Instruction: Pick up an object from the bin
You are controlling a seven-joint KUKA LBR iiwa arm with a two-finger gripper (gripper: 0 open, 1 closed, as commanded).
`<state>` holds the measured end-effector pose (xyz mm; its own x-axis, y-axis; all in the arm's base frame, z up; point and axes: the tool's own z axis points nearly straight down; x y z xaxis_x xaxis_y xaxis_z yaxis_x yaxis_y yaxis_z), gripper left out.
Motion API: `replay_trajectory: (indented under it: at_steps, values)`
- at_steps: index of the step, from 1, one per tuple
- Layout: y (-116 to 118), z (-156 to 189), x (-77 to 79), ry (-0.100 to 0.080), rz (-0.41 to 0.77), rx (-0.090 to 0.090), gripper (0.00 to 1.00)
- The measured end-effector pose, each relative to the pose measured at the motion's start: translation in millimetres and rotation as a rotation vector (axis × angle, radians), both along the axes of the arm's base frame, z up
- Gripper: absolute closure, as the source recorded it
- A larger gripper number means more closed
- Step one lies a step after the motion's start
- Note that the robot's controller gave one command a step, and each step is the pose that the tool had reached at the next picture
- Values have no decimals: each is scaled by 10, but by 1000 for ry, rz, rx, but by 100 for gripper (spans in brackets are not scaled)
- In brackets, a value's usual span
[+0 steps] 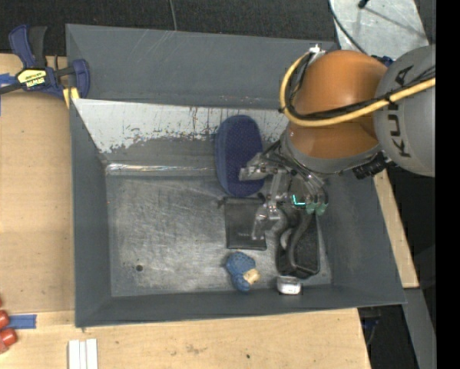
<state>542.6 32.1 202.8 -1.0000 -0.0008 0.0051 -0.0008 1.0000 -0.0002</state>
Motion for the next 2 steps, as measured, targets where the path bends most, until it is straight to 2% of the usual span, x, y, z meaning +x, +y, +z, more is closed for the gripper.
replay_trajectory:
  at_steps: [1,2]
  values:
    - [-674,-857,-283,2,-53,-2,0]
    - [-537,-1262,165,-8,-232,0,0]
